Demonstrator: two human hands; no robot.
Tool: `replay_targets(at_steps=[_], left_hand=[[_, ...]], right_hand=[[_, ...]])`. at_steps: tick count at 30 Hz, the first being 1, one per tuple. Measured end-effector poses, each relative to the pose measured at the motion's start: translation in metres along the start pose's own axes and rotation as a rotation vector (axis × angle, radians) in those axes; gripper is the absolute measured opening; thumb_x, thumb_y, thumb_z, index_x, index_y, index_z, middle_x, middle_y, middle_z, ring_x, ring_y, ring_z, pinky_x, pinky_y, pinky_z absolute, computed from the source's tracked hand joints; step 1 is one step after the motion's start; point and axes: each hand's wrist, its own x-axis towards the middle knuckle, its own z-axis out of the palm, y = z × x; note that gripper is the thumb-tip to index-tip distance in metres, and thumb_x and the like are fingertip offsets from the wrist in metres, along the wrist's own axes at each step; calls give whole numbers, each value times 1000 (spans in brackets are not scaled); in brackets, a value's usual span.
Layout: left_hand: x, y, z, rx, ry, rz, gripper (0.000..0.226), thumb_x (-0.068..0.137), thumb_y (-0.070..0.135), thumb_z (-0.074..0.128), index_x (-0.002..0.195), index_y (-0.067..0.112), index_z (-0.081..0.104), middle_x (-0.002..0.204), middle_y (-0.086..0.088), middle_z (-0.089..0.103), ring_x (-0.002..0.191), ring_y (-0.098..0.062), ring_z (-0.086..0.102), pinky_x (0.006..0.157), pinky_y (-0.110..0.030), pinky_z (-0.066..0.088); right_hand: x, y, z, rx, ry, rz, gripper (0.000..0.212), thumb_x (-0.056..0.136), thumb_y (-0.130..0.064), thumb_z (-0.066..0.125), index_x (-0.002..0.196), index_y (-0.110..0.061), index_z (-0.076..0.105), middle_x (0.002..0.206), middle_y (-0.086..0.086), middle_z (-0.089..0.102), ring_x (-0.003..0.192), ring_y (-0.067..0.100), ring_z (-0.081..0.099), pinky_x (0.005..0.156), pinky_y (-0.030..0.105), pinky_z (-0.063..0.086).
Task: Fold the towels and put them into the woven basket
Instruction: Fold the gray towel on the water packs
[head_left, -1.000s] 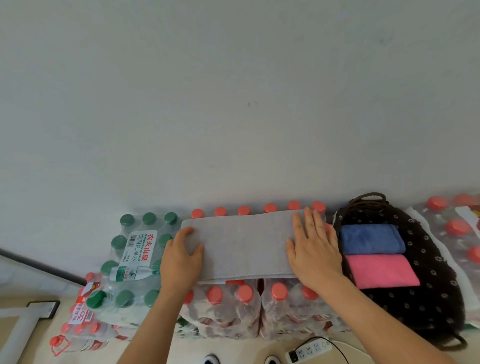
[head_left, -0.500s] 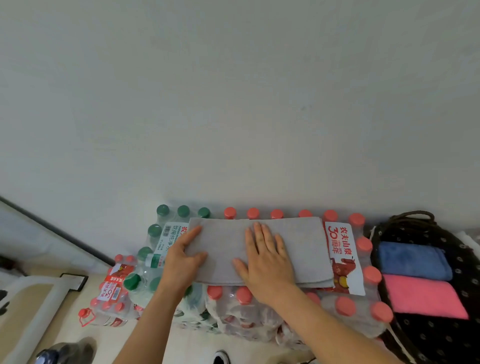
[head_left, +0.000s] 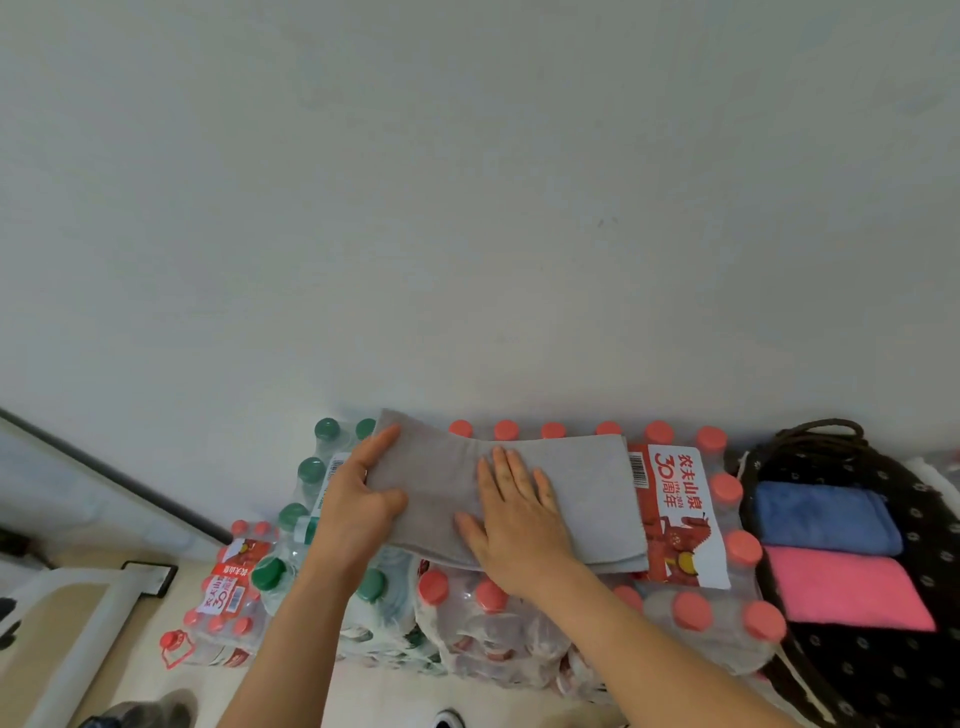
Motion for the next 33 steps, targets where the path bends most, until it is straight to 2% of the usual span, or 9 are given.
replay_targets(at_steps=[4,7,9,11,15,19,23,26,33], left_hand=[[-10,35,25,119,-106,132,80,59,0,53,136,23,50,132,1,53,109,-18,58,79,-24,50],[-17,50,60,289,-200,279,78,66,-3,59,140,17,45,142,4,42,127,-8,43,107,-21,36],[-24,57,89,386,-290,341,84,68,-6,59,145,18,36,146,6,36,129,-1,36,103,-4,25],[-35,61,113,394,-411,409,85,69,1,61,143,32,33,138,15,42,124,-1,44,100,-8,33],[-44,48,120,238,-501,331,80,72,10,58,135,48,27,116,40,49,100,6,55,79,-15,48],[-40,11,94,501,-337,480,79,62,21,57,139,32,42,141,16,44,122,-3,43,102,-25,39],[-47,-25,95,882,-284,649,78,70,35,58,145,23,37,153,-1,31,137,-22,31,112,-38,27],[-43,-29,96,882,-213,707,68,64,17,66,130,19,53,135,-9,51,112,-31,51,87,-45,50],[-35,-31,98,1045,-288,732,70,58,9,78,125,18,59,116,-10,52,90,-27,55,46,-31,52]], right_hand=[[2,11,-38,822,79,125,43,100,-27,45,139,-10,46,149,5,41,133,10,36,109,17,22],[-7,24,-68,1460,0,356,35,97,-41,47,122,-22,62,128,-1,61,112,12,57,100,35,44],[-15,36,-83,1761,-134,413,43,94,-53,45,114,-19,64,107,0,67,94,17,62,82,40,50],[-21,47,-93,1874,-160,395,45,91,-53,50,111,-17,67,94,3,68,89,18,61,78,36,49],[-27,64,-93,1672,-17,442,16,92,-23,60,100,-15,71,90,6,72,84,21,69,70,34,54],[-23,72,-83,1202,89,456,24,92,-4,47,105,-15,64,102,12,70,91,27,69,81,43,57],[-21,75,-80,865,125,455,25,94,-12,40,108,-17,59,100,4,64,88,19,62,68,31,50],[-24,80,-77,725,127,459,26,96,-14,36,115,-14,53,105,9,62,91,23,60,74,35,48],[-28,88,-67,345,186,370,43,100,-21,35,143,-15,33,117,12,61,104,30,59,84,38,46]])
